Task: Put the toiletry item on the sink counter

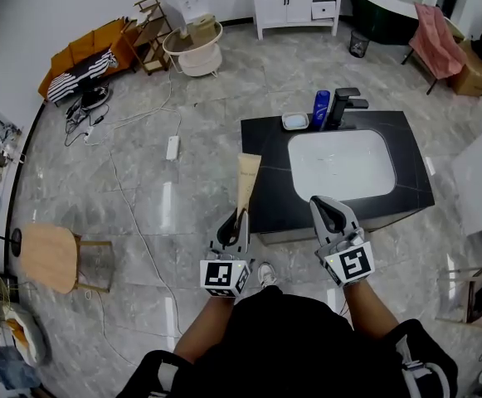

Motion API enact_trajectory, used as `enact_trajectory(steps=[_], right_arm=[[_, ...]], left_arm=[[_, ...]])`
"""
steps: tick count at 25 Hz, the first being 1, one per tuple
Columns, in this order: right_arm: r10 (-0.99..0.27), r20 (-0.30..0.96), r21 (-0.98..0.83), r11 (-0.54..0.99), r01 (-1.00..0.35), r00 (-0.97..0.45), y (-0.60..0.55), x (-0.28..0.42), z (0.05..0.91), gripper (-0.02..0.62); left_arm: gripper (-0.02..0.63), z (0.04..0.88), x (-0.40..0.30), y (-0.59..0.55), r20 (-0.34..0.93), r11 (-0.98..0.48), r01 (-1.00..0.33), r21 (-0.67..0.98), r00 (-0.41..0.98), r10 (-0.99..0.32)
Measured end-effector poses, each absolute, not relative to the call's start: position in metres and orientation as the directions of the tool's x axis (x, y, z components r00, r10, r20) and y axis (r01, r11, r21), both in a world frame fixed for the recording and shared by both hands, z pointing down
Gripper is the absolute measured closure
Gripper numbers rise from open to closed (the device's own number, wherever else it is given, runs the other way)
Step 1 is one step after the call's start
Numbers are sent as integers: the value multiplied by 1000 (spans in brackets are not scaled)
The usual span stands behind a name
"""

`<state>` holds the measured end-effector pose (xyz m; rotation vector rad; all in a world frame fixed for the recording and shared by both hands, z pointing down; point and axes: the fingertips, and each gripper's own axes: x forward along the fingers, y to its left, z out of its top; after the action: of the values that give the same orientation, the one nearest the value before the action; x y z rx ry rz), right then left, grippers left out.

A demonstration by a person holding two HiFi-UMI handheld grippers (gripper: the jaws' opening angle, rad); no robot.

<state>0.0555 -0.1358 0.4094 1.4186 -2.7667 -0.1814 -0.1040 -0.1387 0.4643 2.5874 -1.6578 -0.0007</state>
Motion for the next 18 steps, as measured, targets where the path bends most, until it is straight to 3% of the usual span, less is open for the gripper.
enact_trajectory(steps=[18], right_arm=[[-821, 15, 179, 564, -806, -571, -216, 45, 418, 589]], left_arm=[[563, 485, -116, -234, 77, -408, -906, 109, 417, -905]])
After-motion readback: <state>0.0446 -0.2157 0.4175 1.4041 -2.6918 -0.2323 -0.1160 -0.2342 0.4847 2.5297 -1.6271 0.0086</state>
